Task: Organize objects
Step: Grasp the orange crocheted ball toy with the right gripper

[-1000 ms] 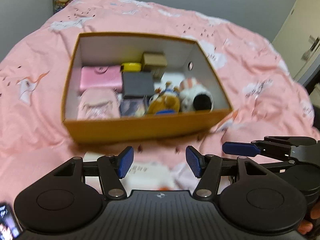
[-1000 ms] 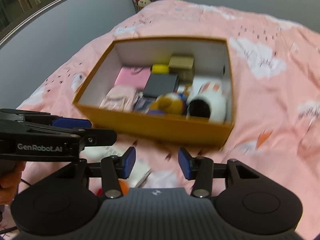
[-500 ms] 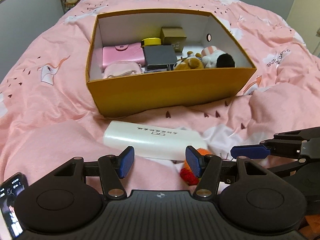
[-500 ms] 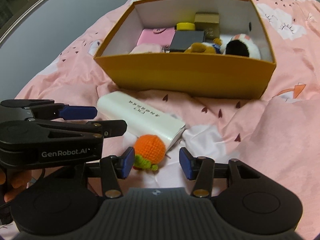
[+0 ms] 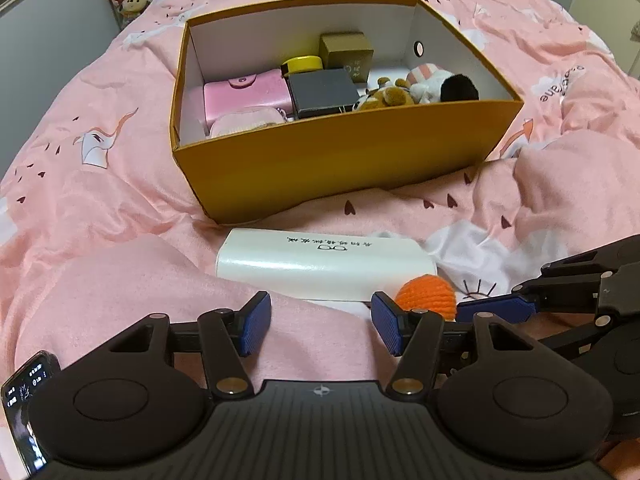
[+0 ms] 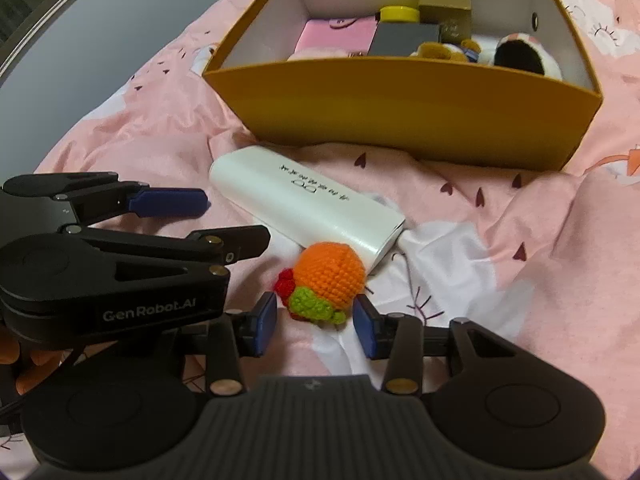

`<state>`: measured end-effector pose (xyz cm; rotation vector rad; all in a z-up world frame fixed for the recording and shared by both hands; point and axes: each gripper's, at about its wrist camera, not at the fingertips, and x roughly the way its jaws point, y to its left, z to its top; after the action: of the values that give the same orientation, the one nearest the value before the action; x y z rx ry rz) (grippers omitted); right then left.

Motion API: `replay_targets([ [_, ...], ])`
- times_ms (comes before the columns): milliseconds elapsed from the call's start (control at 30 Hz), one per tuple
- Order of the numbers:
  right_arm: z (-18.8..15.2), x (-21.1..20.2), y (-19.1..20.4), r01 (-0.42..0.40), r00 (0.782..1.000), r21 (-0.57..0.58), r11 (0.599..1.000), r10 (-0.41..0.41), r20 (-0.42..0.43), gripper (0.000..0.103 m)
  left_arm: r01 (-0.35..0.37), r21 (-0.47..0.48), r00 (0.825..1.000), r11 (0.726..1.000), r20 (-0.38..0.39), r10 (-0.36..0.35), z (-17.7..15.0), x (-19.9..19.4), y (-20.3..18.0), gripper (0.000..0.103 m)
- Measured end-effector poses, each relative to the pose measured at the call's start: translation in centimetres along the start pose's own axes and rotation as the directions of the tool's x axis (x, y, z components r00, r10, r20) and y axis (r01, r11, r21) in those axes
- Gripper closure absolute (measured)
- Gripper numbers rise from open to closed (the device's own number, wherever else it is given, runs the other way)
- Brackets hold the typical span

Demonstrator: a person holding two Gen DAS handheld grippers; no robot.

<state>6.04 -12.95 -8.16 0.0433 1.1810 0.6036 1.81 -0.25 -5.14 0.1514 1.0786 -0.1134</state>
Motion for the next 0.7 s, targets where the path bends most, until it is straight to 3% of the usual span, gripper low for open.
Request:
replay_targets([
  [133, 0.0, 0.6, 0.1, -0.003, 1.000, 0.003, 1.000, 0.004, -0.024, 0.058, -0.001, 0.020, 1.000, 1.000, -0.004, 0.001, -0.1, 0.2, 0.0, 0.035],
  [367, -0.2, 1.0, -0.4, -0.008, 0.999, 0.023, 1.000, 0.009, -0.038, 0.069, -0.007, 0.079, 1.000, 0.997, 0.013, 0.006, -0.1, 0.3, -0.1, 0.035],
  [500, -0.3, 0.5, -0.7, -0.015, 0.999, 0.026, 1.000, 0.016, -0.035, 0.084, -0.027, 0.161, 0.999, 0.987, 0.025, 0.023, -0.4, 0.3, -0.4, 0.035],
  [700, -0.2, -0.3, -1.3, 0.002, 1.000, 0.041, 0.999, -0.002, -0.016, 0.080, -0.052, 0.263, 0.998, 0.964, 0.055, 0.038, -1.2, 0.4, -1.2, 0.035],
])
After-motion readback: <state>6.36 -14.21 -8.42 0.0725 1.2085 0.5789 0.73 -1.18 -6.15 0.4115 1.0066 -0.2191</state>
